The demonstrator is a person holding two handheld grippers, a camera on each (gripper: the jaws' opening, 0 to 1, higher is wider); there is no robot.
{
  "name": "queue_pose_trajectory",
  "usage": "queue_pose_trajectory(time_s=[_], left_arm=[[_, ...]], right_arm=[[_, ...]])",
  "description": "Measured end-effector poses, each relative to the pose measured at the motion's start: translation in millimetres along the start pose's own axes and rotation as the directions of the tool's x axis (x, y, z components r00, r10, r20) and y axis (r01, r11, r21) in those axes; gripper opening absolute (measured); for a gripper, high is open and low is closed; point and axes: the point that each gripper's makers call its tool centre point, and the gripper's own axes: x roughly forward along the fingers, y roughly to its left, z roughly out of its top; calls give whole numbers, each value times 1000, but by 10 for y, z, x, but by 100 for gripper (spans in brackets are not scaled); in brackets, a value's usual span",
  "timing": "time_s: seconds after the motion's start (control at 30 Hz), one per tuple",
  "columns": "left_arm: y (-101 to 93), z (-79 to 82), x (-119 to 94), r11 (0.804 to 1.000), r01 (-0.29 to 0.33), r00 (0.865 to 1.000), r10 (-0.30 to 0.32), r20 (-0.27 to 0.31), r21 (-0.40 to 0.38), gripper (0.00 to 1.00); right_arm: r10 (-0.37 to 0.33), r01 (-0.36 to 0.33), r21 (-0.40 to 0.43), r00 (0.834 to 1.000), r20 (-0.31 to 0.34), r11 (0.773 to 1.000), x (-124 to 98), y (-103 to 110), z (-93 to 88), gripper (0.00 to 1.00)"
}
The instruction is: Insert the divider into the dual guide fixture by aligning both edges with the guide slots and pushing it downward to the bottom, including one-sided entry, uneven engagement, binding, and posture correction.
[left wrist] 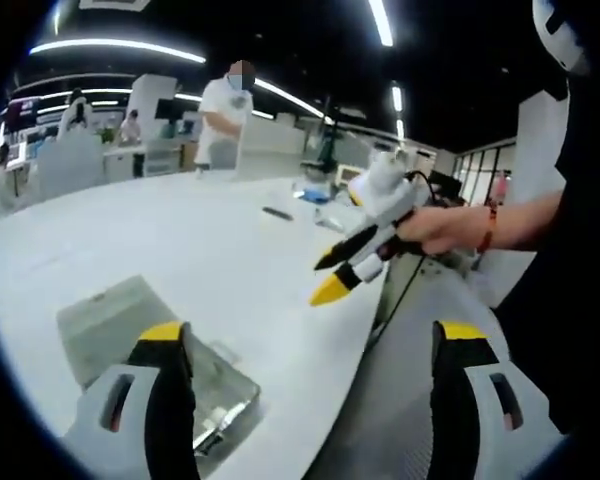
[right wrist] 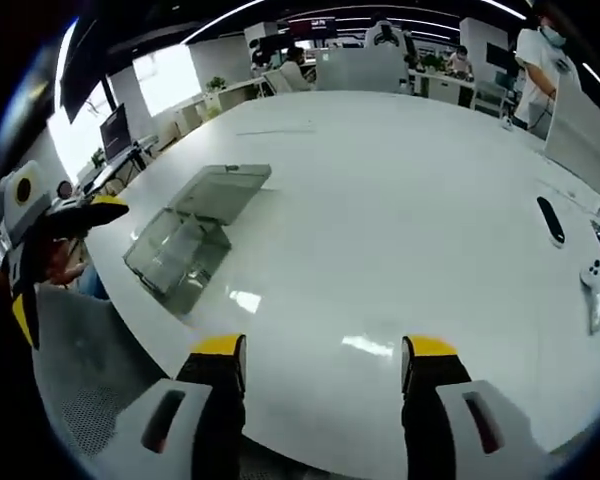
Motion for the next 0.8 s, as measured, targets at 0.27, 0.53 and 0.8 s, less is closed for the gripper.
queue_pose_trajectory(time_s=[0.27, 0.53, 0.8], left_arm=[[-19, -18, 33, 1000, -1, 1000, 1, 2, -28, 98], [-86, -27, 112, 999, 39, 999, -40, -1, -37, 97], [-72, -100, 94, 998, 45, 999, -46, -22, -49, 97]], right_arm=[[-13, 13, 14, 1000, -15, 1000, 88, -75, -13, 59], [-12, 13, 17, 999, -51, 1000, 190, -110, -65, 56], [-11, 16, 43, 994, -107, 999, 252, -135, -133, 53]])
